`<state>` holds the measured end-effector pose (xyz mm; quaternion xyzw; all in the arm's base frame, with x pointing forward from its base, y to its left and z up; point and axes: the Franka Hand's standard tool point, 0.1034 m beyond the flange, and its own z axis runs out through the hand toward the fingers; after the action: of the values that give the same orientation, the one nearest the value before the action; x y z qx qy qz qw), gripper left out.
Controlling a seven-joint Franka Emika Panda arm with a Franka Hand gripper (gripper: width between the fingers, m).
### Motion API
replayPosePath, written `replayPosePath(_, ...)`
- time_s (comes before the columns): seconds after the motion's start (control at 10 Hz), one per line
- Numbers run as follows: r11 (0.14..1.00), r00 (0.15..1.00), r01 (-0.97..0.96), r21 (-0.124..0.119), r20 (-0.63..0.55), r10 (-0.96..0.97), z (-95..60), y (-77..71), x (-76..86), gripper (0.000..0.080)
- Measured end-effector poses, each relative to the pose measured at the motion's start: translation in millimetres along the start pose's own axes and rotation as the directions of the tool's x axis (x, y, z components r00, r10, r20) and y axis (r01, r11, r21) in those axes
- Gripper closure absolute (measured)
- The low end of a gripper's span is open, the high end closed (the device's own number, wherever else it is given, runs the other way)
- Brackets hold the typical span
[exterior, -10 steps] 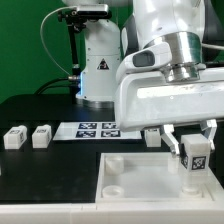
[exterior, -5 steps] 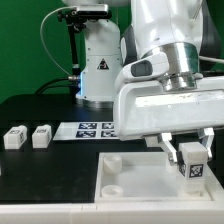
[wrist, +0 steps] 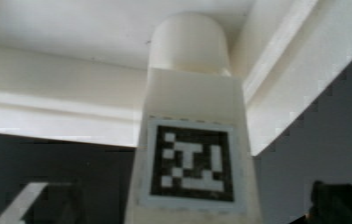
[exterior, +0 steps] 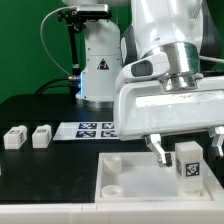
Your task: Assemble one leg
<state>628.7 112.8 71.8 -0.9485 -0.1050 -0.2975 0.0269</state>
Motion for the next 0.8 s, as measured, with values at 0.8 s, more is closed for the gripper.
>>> replayPosePath(0.8,0.999,0.960,-0.040,0.020,0.278,0.033,-10.4,18.3,3.0,0.0150)
